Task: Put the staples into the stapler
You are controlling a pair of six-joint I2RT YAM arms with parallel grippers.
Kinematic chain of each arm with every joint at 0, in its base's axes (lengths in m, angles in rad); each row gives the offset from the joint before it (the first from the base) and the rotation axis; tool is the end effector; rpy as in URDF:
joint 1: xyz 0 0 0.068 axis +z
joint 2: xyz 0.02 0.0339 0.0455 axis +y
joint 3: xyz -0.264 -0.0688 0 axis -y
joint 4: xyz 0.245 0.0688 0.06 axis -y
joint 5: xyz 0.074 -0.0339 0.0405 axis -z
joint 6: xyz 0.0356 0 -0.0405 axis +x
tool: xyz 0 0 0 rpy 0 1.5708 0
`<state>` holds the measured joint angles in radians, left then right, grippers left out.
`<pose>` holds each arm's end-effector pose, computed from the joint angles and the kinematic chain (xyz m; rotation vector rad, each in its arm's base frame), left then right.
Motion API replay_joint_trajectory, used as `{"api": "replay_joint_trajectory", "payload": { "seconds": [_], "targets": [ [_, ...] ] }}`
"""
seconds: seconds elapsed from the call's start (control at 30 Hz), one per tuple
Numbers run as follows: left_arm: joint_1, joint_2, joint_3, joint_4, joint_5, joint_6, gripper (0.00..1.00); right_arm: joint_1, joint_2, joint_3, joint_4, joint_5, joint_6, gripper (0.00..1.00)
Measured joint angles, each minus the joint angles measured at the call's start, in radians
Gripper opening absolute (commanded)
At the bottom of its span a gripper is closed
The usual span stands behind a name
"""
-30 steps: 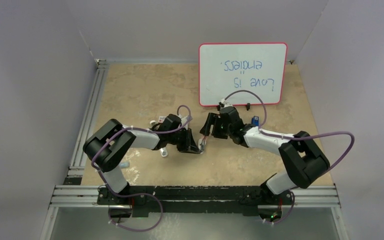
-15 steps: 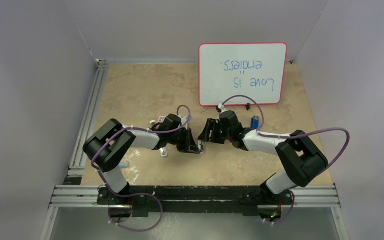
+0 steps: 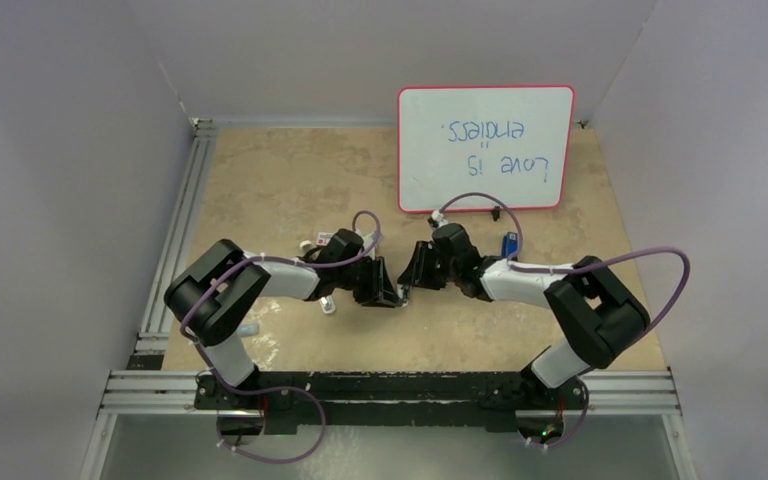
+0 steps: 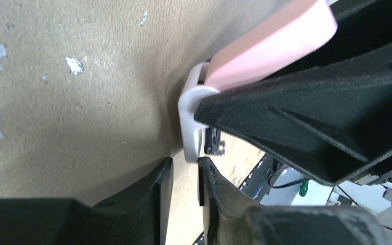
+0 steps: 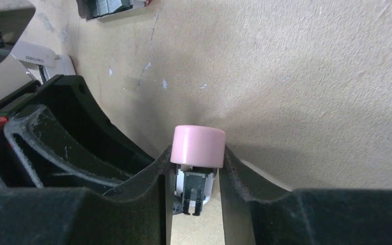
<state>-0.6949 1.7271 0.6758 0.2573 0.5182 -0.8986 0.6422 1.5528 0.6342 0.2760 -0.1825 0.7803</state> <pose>0.2256 -0.2110 0.1166 0.0166 2.6814 -1.2740 0.2355 0.1842 0.1538 0.0555 2.3841 0.9436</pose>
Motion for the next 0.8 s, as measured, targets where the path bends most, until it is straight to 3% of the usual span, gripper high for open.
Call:
{"api": "replay_joint_trajectory", "payload": {
  "seconds": [0.2,0.5,0.8],
  "targets": [
    [-0.002,-0.092,-0.022,-0.079,-0.096,0.001,0.39,0.003,0.003,0.097,-0.125,0.146,-0.042,0.28],
    [-0.002,-0.303,-0.035,-0.209,-0.214,0.016,0.43,0.003,0.143,0.322,-0.253,0.346,-0.151,0.3],
    [-0.002,-0.416,-0.032,-0.266,-0.245,0.053,0.44,0.004,0.291,0.496,-0.33,0.448,-0.223,0.36]
  ]
}}
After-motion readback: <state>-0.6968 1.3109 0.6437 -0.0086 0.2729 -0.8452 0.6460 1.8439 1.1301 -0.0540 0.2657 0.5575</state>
